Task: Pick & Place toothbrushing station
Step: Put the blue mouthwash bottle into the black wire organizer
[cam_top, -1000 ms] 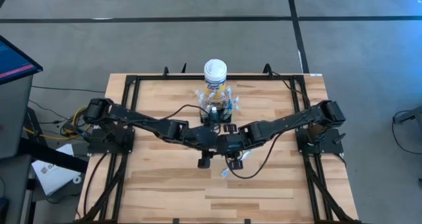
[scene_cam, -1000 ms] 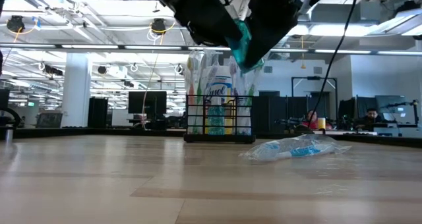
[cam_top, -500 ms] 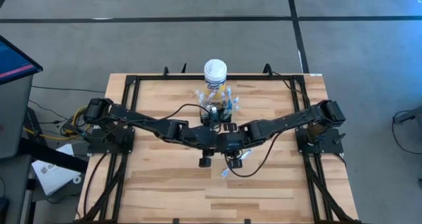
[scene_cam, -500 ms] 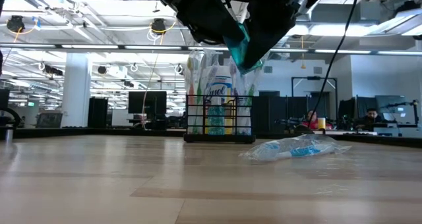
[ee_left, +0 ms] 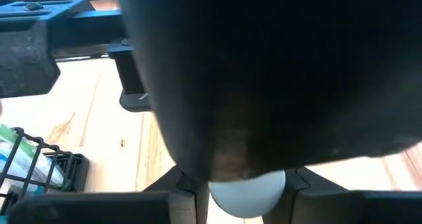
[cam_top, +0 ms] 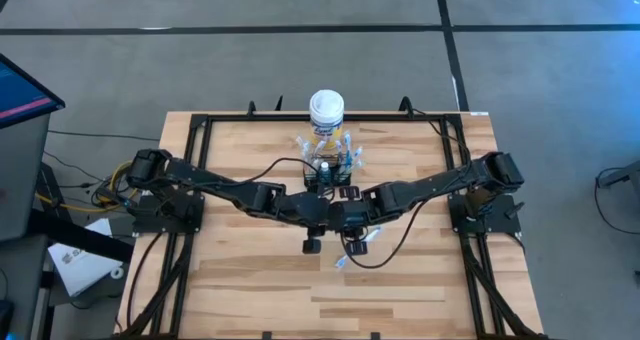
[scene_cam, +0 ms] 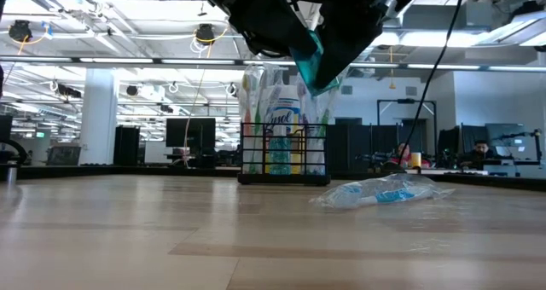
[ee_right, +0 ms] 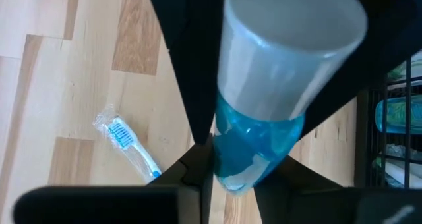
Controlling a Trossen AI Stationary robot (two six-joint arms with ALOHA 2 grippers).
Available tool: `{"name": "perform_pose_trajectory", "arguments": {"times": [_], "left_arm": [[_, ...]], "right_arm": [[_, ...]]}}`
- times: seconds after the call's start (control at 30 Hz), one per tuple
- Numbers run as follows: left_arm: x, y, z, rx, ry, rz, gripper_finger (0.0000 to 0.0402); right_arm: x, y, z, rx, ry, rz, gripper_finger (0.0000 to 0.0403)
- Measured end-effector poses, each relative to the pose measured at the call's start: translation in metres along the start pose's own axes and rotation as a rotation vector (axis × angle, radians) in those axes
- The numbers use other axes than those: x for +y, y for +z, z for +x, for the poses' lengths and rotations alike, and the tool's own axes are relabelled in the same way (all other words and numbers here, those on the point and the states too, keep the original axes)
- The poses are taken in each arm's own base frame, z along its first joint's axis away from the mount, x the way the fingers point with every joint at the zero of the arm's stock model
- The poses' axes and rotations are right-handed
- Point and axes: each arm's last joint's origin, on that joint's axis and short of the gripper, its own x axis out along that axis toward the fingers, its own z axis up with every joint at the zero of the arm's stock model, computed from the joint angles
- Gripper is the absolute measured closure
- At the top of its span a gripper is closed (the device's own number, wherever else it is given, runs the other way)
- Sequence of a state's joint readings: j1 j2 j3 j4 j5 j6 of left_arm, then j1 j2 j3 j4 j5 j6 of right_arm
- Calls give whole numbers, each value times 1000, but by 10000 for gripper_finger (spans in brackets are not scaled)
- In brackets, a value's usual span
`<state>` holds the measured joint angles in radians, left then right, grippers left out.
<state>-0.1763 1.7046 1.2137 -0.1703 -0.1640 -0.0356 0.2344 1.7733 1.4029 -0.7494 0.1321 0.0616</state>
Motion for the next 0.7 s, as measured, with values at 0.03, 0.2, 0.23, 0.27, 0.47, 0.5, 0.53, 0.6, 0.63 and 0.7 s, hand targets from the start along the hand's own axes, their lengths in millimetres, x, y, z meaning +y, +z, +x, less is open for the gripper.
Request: {"name": "perform_pose_trajectory", "arguments": {"times": [0.03,0.2,0.23,0.27,0.47,0.5,0.53,0.6,0.63,0.7], "left_arm": [[0,0,0,-1,1,0,320],[-1,0,0,1,7,0,321],[-1,0,0,3,8,0,321],[-1,0,0,4,9,0,321],[-1,-1,-1,17,19,4,321],[-2,-2,-1,18,22,7,321],[-2,-2,-1,19,26,8,321],[-2,-2,-1,22,26,8,321],[-1,-2,-1,27,26,9,321],[-1,-3,-1,35,30,11,321]], "right_arm": [[0,0,0,0,0,-1,323],[0,0,0,4,-4,-3,300],[0,-1,0,7,-5,-3,299],[0,-1,0,13,-5,-4,299],[-4,-2,0,26,-10,4,302],[-5,-2,1,29,-11,6,302],[-6,-3,1,33,-12,9,302],[-9,-3,0,43,-16,21,301],[-10,-4,1,47,-17,24,301],[-12,-5,1,58,-20,29,301]]}}
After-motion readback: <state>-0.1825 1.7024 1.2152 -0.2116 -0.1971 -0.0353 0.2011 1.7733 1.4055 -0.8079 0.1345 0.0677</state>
